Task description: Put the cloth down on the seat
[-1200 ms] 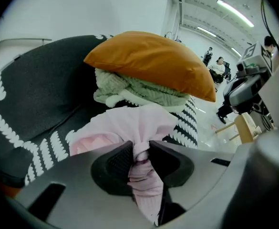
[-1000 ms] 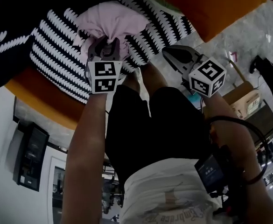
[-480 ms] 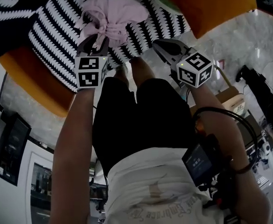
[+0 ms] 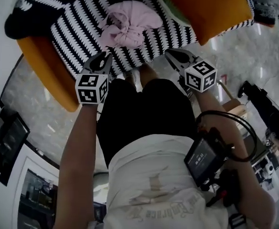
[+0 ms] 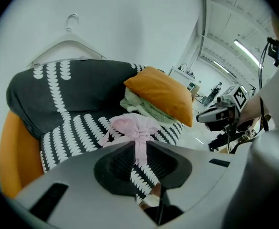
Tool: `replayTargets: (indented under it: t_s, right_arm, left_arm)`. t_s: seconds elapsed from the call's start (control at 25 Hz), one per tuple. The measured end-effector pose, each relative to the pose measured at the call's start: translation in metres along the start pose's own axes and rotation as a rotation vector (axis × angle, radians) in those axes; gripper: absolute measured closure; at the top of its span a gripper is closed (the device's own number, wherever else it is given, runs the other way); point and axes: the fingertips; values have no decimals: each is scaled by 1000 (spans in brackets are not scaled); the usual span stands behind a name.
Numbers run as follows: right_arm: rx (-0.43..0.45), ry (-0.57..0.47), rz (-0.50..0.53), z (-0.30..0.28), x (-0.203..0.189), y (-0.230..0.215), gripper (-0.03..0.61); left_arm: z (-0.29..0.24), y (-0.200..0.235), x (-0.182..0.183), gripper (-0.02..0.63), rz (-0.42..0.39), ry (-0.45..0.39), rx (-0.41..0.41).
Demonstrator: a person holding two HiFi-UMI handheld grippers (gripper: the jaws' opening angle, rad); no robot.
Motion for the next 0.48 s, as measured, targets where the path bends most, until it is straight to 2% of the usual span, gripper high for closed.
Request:
replayTargets:
  t_s: [0.24, 0.48]
  right_arm:
    - [-6, -42, 40, 22, 25, 41, 563]
    - [-4, -70, 94, 50, 45, 91, 563]
  left_arm:
    - [57, -2, -3, 585, 54, -61, 20]
    - [120, -34, -8, 601, 54, -105, -22]
Point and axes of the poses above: the fingertips, and each gripper's own axes: z backward along the fingers, y to its left, x out of its top, and after that the axes turned 6 degrees about y, right-handed
